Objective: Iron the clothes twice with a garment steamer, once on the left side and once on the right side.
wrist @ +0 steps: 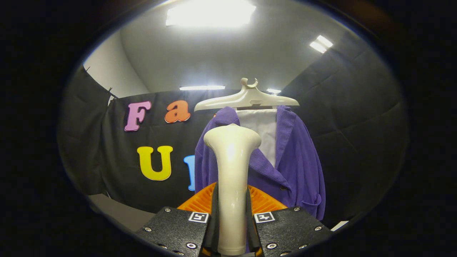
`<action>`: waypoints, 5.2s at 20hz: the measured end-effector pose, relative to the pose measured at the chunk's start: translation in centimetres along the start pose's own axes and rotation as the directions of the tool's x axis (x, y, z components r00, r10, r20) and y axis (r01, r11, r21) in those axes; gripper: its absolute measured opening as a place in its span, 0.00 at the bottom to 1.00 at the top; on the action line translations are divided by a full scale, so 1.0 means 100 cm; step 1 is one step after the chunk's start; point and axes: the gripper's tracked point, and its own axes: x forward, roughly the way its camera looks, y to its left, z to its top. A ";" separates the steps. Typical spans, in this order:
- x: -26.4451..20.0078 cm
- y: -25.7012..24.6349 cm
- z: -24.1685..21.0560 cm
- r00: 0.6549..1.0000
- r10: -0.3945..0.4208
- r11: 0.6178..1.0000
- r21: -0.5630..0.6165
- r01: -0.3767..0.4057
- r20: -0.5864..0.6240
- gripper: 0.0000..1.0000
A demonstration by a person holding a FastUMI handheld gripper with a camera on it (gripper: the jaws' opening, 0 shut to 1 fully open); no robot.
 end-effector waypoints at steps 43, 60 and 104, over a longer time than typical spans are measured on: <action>-0.157 -0.011 -0.334 0.846 0.016 0.999 -0.017 -0.030 -0.532 0.32; -0.147 -0.014 -0.052 0.998 -0.034 0.999 -0.038 0.032 -0.058 0.32; 0.009 -0.164 -0.107 0.942 -0.306 0.952 -0.011 0.307 -0.141 0.34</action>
